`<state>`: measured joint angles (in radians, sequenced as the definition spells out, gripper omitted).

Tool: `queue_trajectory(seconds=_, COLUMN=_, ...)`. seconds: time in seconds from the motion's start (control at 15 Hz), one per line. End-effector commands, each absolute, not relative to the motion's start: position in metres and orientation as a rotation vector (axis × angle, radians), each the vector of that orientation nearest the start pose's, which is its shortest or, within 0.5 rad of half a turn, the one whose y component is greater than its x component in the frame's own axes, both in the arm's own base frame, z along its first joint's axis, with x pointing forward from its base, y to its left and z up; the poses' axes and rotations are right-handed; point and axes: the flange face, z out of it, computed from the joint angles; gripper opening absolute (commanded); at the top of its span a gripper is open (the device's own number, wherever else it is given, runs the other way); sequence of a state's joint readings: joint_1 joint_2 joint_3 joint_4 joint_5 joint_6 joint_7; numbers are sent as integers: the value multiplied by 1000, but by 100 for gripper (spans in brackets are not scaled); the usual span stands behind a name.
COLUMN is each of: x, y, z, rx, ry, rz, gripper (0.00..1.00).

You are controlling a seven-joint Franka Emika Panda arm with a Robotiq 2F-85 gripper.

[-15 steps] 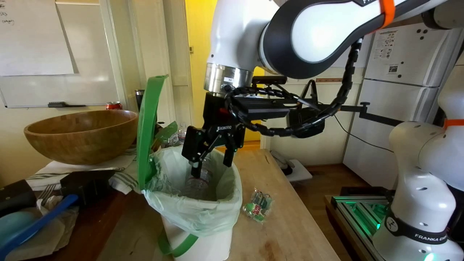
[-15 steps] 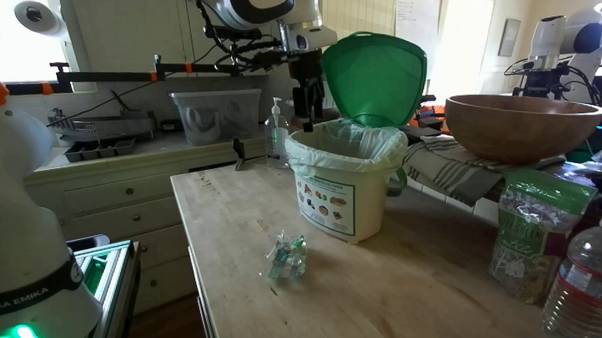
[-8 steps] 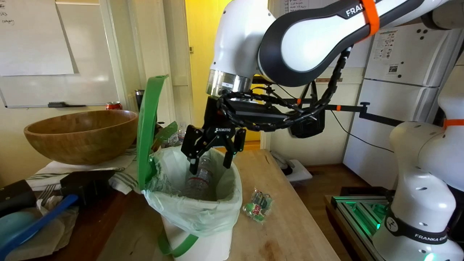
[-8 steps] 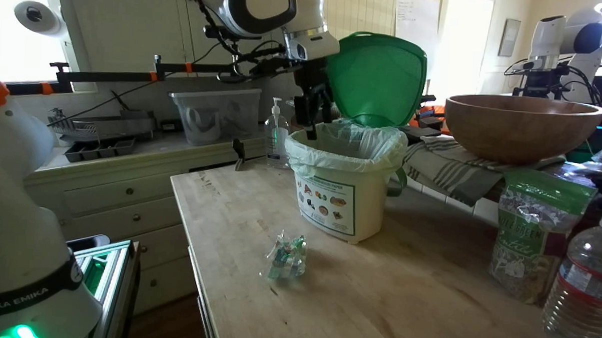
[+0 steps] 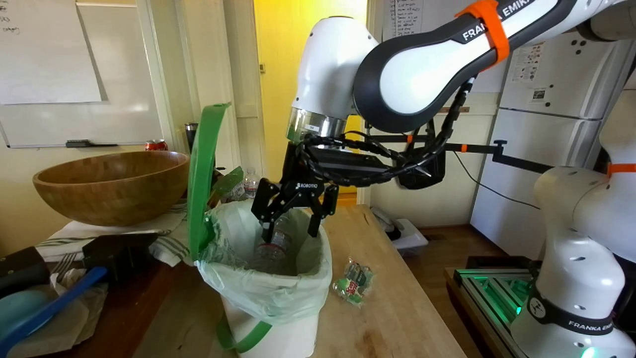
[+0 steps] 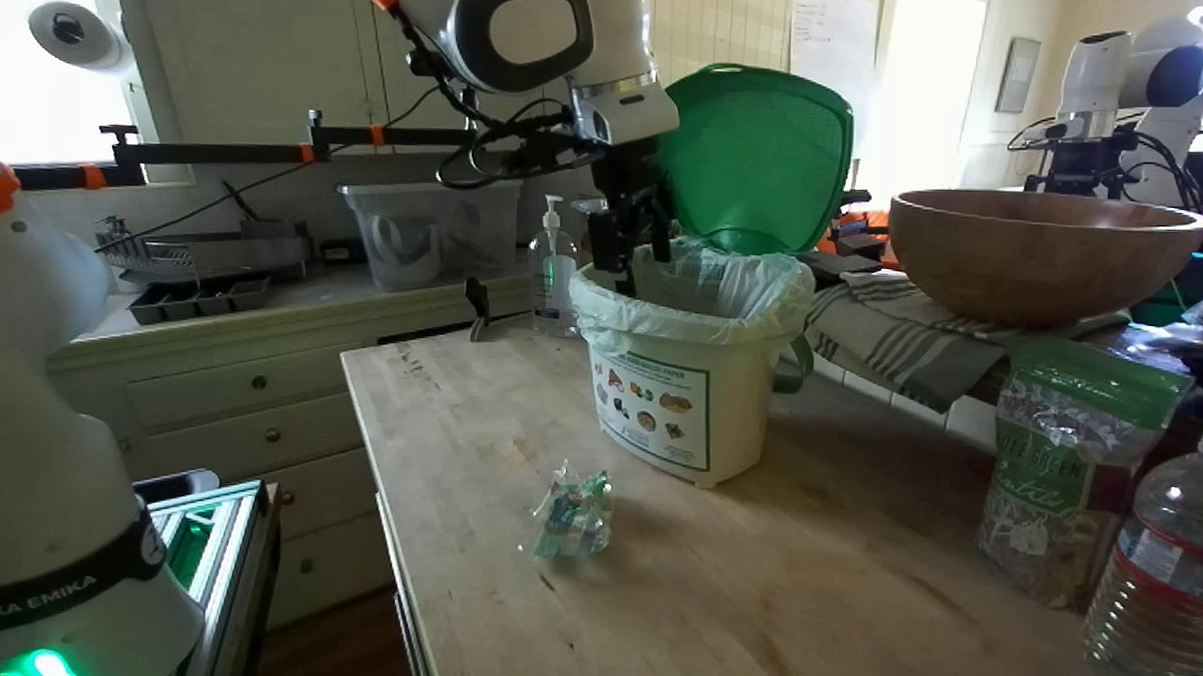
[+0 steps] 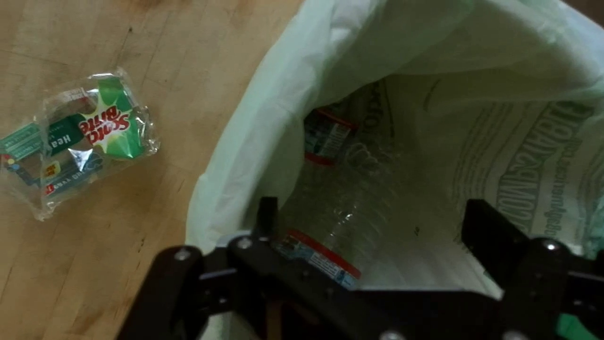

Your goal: Remove the plastic bottle from the trash can and place it on the counter top

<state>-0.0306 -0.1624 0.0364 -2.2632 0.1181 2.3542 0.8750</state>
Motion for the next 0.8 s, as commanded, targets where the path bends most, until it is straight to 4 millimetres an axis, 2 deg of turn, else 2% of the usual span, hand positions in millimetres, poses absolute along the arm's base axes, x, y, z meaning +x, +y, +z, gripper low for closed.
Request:
queue_trajectory(seconds=0.0, x=509, y=5, z=448, rx=-2574, ry=1369, rz=-274, gripper=100)
queue_trajectory(seconds=0.33, x=503, y=5, z=468, rx=-2519, ry=1328, rz=-389, gripper=100)
queue_trajectory(seconds=0.6, x=492, y=5, z=483, rx=-2547, ry=1324, rz=-385, gripper=100)
queue_trajectory(seconds=0.73, x=487, y=6, z=483, rx=-2565, ry=1325, rz=-339, gripper=100)
